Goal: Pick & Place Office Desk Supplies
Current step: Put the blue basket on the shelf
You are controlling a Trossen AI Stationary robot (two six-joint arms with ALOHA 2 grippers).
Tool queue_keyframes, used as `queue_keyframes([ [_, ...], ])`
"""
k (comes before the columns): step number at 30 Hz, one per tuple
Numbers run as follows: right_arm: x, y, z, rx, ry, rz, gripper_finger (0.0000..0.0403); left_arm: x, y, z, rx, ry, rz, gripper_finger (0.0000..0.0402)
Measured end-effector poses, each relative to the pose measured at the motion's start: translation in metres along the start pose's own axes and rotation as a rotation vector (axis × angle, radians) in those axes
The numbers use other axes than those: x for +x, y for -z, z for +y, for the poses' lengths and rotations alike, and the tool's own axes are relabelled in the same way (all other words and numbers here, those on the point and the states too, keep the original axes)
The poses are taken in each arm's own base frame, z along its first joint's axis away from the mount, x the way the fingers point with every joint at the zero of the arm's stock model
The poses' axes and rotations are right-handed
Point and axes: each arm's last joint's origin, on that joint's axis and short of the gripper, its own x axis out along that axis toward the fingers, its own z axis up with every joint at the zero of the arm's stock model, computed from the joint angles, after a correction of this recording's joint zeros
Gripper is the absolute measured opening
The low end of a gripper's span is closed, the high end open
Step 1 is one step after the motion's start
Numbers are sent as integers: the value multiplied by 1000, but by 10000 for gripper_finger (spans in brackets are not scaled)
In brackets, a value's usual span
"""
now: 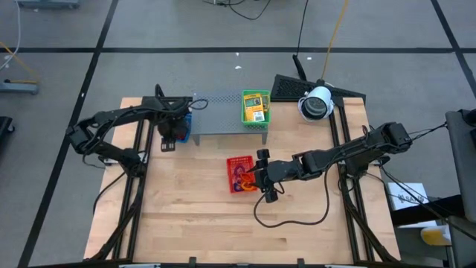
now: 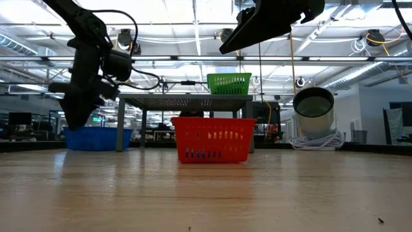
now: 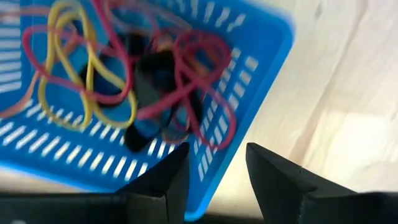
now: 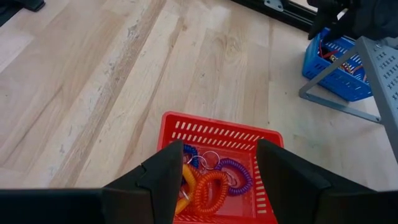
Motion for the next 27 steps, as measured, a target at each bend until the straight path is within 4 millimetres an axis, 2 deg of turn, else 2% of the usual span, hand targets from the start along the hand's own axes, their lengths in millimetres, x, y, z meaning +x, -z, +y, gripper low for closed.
queue_keyframes([
  [4, 0, 0, 0, 0, 0, 0, 196, 0, -4, 0, -1, 30, -67, 166],
  [11, 0, 0, 0, 0, 0, 0, 196, 1, -4, 1, -9, 26, -66, 166],
  [18, 0, 0, 0, 0, 0, 0, 196, 22, 3, -5, -17, 27, -41, 166],
  [23, 0, 0, 0, 0, 1, -1, 196, 25, 3, -4, -24, 2, -41, 165],
  [25, 0, 0, 0, 0, 1, -2, 196, 25, 3, -4, -27, -5, -44, 155],
  [27, 0, 0, 0, 1, 2, -4, 196, 25, 3, -3, -33, -13, -42, 128],
])
